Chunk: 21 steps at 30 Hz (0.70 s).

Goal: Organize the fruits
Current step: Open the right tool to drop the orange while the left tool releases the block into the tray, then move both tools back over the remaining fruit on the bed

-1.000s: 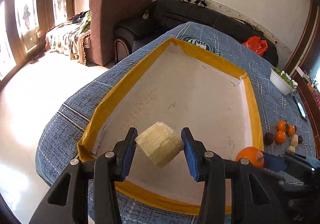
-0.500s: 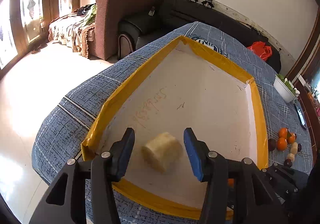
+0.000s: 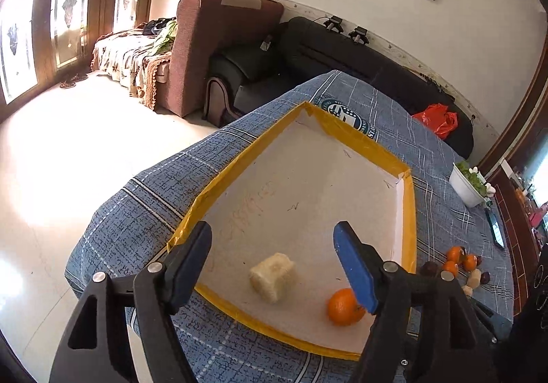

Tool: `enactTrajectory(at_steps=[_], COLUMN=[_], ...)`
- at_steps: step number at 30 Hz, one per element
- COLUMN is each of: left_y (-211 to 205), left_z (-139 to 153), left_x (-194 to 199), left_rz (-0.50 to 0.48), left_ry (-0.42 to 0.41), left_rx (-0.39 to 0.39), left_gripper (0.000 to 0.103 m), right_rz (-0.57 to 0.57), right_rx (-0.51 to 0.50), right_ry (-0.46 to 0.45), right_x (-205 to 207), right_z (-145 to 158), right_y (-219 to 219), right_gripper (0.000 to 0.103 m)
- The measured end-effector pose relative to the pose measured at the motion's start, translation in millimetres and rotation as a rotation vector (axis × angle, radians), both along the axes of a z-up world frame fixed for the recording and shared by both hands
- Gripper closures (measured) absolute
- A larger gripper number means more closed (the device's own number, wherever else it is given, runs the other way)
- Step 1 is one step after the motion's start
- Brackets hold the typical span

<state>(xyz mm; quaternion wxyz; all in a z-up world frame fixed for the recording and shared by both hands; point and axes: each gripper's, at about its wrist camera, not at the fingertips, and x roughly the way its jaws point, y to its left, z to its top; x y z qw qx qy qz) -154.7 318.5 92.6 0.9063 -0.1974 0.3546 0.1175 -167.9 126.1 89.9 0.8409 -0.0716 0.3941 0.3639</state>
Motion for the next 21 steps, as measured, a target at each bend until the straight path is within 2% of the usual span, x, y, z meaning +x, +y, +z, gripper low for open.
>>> enactTrajectory(at_steps=[5,11,16,21], left_y=[-16,-47,-77,-111], left_z=[10,20,28,22], left_x=[-8,-10,-8,5], left_rz=[-0.032,-0.096,-0.169,-0.258], left_ry=[-0.017,-0.029,-0.046,-0.037], left_rx=[-0.006,0.015,0.047,0.061], left_gripper=[0.028,0.026,0.022,0.022], right_rz=[-0.059,-0.17,-0.316,-0.523], right_rx=[0.041,0.096,0.128,0.174], right_ry=[0.001,0.043,0.071,0.097], right_x=[-9,-9,-5,5], right_z=[6,-1,-9,-14], right_y=[-35,-93,-170,-264], right_gripper=[0.043,0.042,0.042,0.042])
